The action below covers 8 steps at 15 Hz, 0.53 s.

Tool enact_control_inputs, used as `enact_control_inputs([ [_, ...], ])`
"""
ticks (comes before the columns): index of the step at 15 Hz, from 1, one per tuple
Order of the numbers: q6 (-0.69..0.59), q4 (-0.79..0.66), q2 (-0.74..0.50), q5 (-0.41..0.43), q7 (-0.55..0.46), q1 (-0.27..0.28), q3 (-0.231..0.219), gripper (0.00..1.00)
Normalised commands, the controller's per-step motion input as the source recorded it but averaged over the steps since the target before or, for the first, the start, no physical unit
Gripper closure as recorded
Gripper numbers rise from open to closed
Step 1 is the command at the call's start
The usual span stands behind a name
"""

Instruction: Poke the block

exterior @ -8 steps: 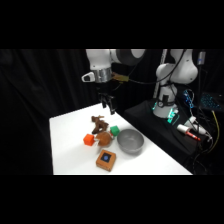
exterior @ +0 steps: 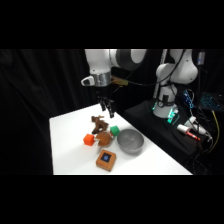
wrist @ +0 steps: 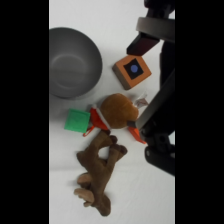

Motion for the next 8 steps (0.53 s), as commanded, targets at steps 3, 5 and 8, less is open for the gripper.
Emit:
enact_control_inputs([
  [3,0.15,0.19,0.16,0.010,0.03,0.049,0.074,0.00],
  [5,0.09,0.23,0.17,-0.010,0.04,0.066,0.079,0.00],
  [8,0.06,0.26,0.19,-0.045,0.04,0.065,0.066,0.00],
])
